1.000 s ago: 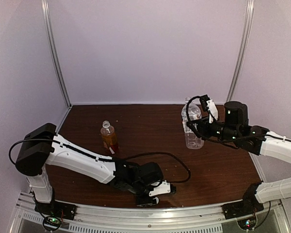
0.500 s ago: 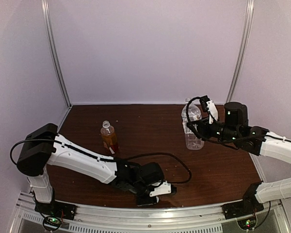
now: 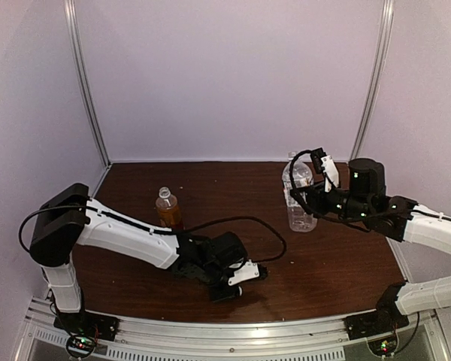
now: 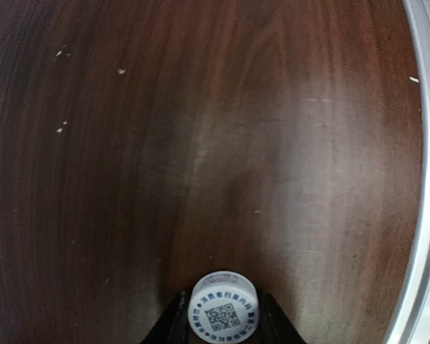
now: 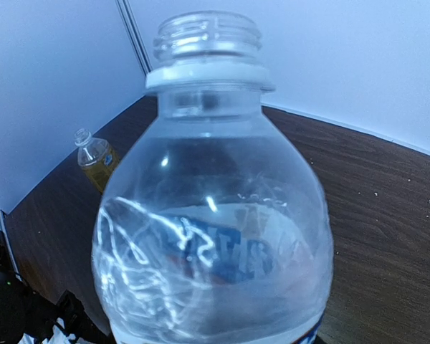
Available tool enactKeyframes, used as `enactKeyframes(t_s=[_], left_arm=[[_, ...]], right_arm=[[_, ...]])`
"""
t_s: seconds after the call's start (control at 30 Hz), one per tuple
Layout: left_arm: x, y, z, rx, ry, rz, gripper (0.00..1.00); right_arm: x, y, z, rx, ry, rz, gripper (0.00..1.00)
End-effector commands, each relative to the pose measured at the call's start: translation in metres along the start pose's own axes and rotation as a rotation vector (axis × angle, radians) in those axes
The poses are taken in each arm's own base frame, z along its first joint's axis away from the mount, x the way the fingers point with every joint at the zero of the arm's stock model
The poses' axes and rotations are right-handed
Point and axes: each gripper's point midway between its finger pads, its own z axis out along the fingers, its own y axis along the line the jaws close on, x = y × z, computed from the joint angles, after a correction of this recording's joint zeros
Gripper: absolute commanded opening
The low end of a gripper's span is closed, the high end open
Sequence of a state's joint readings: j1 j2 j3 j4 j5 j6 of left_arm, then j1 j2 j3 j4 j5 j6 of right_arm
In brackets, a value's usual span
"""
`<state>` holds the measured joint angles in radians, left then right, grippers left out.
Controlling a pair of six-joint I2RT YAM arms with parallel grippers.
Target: Unscrew the bottle caps
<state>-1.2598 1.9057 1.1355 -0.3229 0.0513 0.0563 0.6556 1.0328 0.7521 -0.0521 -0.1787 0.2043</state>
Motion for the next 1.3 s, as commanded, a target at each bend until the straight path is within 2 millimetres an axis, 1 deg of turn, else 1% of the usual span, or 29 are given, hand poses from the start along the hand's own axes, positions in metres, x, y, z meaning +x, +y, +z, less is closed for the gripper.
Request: enactKeyframes(t_s=[0.0, 0.07, 0.17, 0.23, 0.5, 0.53, 0.73, 0.83, 0.97, 1.03, 1.17, 1.27], left_arm=[[-0.019, 0.042, -0.014, -0.072, -0.095, -0.11, 0.31], [-0.022, 0.058, -0.017, -0.099, -0.113, -0.14, 0.31], [-0.026, 0.078, -0.019, -0.118, -0.136, -0.173, 0.32], [-0.028, 0.085, -0.019, -0.116, -0.143, -0.187, 0.32], [-0.034, 0.107, -0.015, -0.123, -0.168, -0.221, 0.33], [-0.034, 0.11, -0.014, -0.123, -0.171, -0.254, 0.33], [-0.042, 0.117, -0.012, -0.12, -0.189, -0.265, 0.34], [-0.043, 0.12, -0.013, -0.126, -0.191, -0.267, 0.39], [-0.043, 0.122, -0.018, -0.147, -0.198, -0.272, 0.54], [-0.043, 0.123, -0.021, -0.154, -0.203, -0.272, 0.59], [-0.047, 0.122, -0.035, -0.16, -0.233, -0.269, 0.67], [-0.052, 0.12, -0.053, -0.166, -0.275, -0.257, 0.72]], right_arm=[[-0.006, 0.0, -0.001, -0.005, -0.03, -0.018, 0.38], [-0.005, 0.0, 0.0, -0.006, -0.028, -0.017, 0.38], [-0.005, 0.001, 0.001, -0.01, -0.024, -0.019, 0.38], [-0.006, 0.001, 0.002, -0.011, -0.023, -0.022, 0.38], [-0.008, 0.003, 0.003, -0.02, -0.02, -0.02, 0.37], [-0.008, 0.003, 0.003, -0.022, -0.02, -0.018, 0.38], [-0.009, 0.006, 0.003, -0.032, -0.022, -0.014, 0.38], [-0.009, 0.005, 0.002, -0.03, -0.021, -0.012, 0.38], [-0.006, 0.004, 0.0, -0.026, -0.019, -0.01, 0.38], [-0.006, 0.004, -0.001, -0.025, -0.021, -0.007, 0.38], [-0.003, 0.003, -0.002, -0.021, -0.018, -0.01, 0.38], [-0.002, 0.003, -0.002, -0.02, -0.017, -0.015, 0.38]])
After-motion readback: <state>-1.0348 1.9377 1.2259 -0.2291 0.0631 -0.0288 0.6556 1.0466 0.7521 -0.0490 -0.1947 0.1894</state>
